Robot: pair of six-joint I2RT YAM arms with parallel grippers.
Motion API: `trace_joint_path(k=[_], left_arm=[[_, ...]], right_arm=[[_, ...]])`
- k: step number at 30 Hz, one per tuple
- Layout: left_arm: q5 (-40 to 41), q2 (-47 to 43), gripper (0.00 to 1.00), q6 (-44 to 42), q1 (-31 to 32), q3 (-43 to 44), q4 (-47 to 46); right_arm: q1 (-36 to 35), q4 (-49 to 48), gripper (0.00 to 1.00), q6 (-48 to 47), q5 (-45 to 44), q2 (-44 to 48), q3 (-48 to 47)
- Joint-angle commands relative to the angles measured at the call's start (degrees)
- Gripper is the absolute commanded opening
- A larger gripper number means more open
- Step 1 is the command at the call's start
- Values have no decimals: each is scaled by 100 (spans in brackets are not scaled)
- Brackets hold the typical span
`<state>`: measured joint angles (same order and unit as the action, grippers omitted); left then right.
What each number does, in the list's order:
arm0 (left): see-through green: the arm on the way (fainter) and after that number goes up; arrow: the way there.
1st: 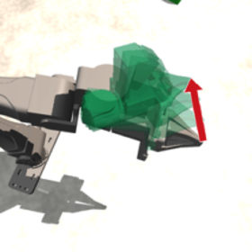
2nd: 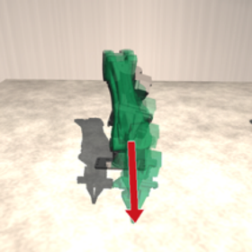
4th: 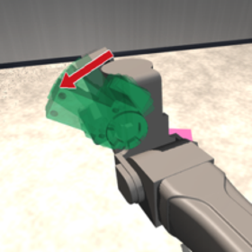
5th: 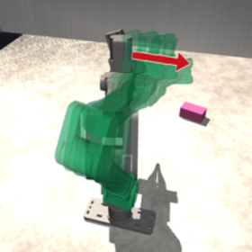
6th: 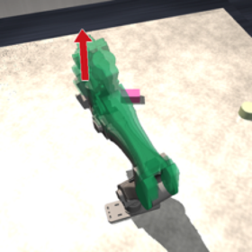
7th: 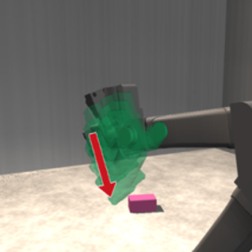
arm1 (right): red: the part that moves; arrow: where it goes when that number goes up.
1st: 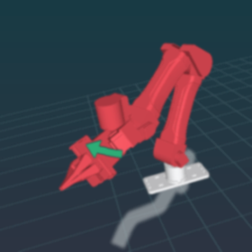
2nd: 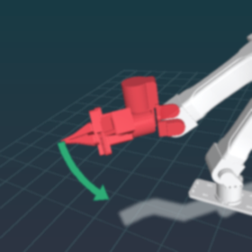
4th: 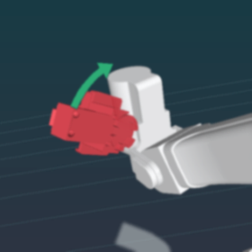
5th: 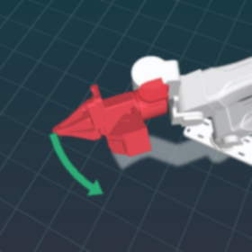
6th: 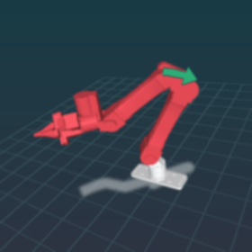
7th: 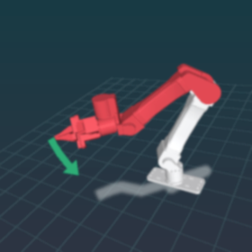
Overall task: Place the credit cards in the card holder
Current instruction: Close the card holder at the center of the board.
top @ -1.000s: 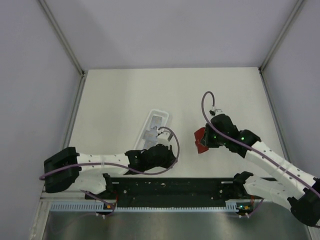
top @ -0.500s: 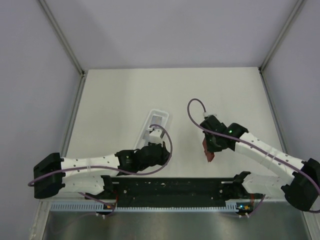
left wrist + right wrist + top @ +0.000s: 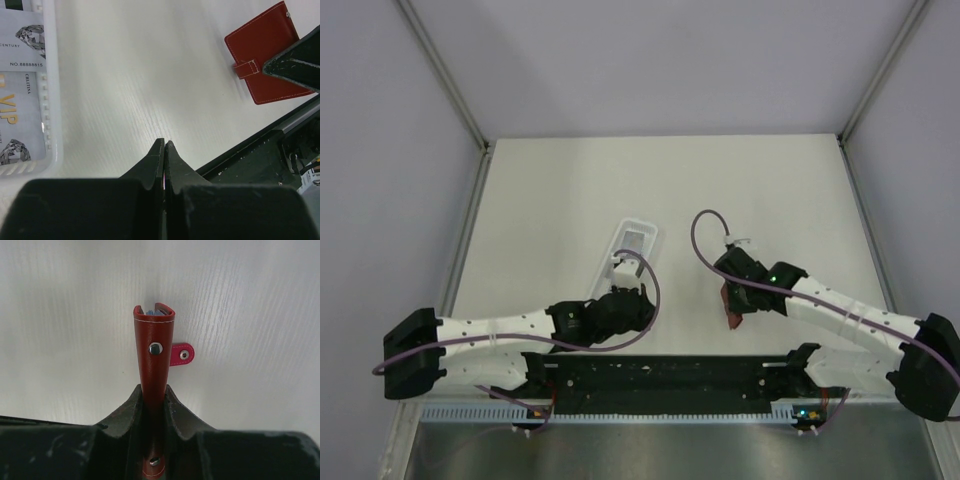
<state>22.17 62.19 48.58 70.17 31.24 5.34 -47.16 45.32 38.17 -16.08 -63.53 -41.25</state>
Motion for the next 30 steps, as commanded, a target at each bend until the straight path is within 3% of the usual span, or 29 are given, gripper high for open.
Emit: trace_joint_path(k=[1,15,25,30], left_arm=[[173,-146,0,99,-3,-75,-51],[103,-120,0,249,-3,-136,-69],[138,-155,0,293,-3,-215,-51],[156,-146,0,310,-3,-242,-42]], right_arm=[[-83,-611,2,164,-124,306,74],[-382,-999,27,67,210,-213,83],[-426,-1323,36,32,508,-55,100],[-426,-1894,36,15,1149,217,249]])
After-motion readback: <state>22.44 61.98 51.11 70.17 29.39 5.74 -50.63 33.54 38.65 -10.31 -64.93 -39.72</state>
